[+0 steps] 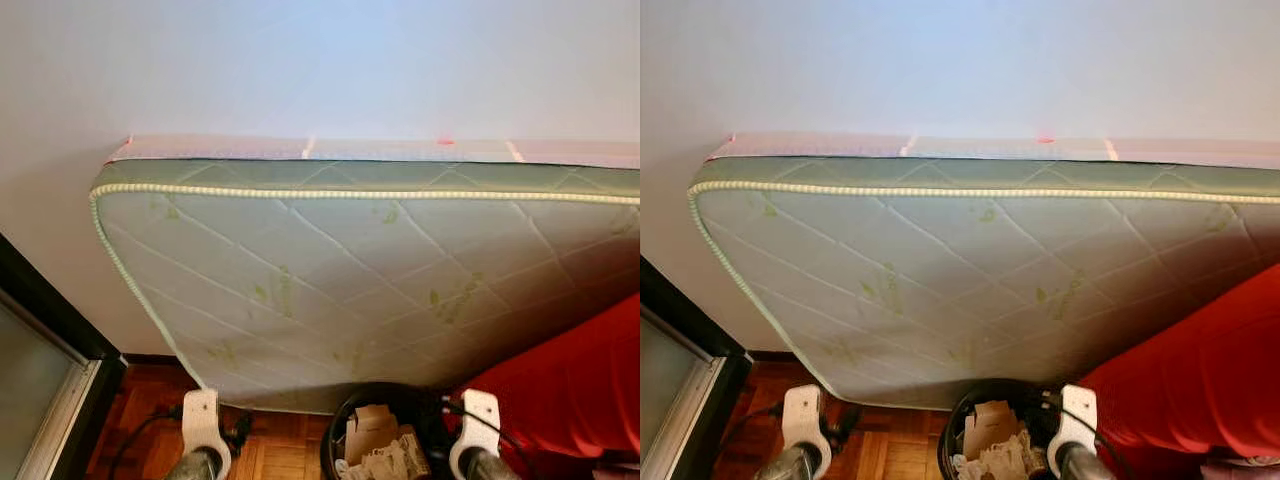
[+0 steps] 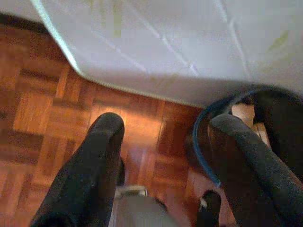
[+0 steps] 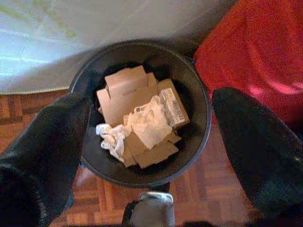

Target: Clean up the room

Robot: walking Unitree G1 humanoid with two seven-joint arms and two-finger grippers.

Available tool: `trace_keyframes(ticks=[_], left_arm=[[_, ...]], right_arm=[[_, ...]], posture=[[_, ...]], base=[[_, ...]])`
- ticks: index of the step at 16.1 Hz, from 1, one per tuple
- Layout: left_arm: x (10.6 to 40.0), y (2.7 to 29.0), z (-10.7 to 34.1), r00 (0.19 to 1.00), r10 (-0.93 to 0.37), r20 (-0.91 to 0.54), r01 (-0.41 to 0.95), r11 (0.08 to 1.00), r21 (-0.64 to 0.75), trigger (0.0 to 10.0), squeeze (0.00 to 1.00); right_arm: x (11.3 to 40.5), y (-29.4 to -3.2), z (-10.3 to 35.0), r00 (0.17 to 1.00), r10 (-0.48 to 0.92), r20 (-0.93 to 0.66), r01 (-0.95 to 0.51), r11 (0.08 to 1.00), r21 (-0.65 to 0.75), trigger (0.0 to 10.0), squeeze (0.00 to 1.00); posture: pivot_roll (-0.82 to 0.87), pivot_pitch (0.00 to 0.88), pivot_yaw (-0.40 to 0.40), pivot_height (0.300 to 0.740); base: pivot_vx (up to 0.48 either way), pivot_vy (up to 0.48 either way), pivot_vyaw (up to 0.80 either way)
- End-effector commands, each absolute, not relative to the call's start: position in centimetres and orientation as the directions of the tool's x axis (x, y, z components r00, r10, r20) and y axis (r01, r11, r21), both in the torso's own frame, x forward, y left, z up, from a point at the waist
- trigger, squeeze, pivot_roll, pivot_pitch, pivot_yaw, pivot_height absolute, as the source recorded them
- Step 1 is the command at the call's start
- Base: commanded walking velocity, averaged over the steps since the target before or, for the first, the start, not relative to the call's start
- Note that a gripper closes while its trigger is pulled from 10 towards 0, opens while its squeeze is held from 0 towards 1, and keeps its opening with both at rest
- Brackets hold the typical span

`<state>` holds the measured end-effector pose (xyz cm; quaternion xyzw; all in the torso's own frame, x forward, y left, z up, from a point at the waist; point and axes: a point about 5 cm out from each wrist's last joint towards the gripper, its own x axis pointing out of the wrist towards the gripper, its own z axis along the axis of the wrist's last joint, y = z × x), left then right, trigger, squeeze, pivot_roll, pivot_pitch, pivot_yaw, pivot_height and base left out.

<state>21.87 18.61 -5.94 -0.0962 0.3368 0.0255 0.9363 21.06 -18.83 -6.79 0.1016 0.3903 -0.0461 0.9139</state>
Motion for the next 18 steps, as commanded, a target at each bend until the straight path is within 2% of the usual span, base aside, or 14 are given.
trace_keyframes(ticks=[1,4,7,10,18], left_arm=[[20.6,18.3,-6.9,0.729,-0.027,-0.684,-0.109,0.982,-0.155,10.0,0.00],[18.1,18.5,-8.2,0.655,-0.005,-0.756,-0.152,0.979,-0.137,10.0,0.00],[17.2,18.5,-8.7,0.631,0.004,-0.776,-0.165,0.978,-0.130,10.0,0.00],[17.5,18.3,-8.6,0.641,0.001,-0.767,-0.169,0.975,-0.141,10.0,0.00],[17.2,18.7,-8.7,0.635,0.007,-0.772,-0.167,0.977,-0.129,10.0,0.00]], right_arm=[[20.7,-18.8,-7.0,0.692,-0.012,-0.721,0.179,0.971,0.155,10.0,0.00],[19.5,-17.7,-7.8,0.663,0.016,-0.748,0.132,0.982,0.138,10.0,0.00],[19.0,-17.7,-8.0,0.646,0.035,-0.762,0.098,0.987,0.128,10.0,0.00],[19.1,-19.0,-7.8,0.647,-0.015,-0.762,0.141,0.985,0.100,10.0,0.00],[18.9,-18.6,-8.0,0.645,0.014,-0.764,0.104,0.989,0.105,10.0,0.00]], posture=[[0.13,0.035,-0.014,0.740],[0.13,0.024,-0.023,0.740],[0.12,0.013,-0.026,0.740],[0.12,0.002,-0.028,0.740],[0.10,0.000,-0.012,0.740]], base=[[0.000,0.000,0.00],[0.000,0.000,0.00],[0.000,0.000,0.00],[-0.259,0.000,0.00],[-0.267,0.000,0.00]])
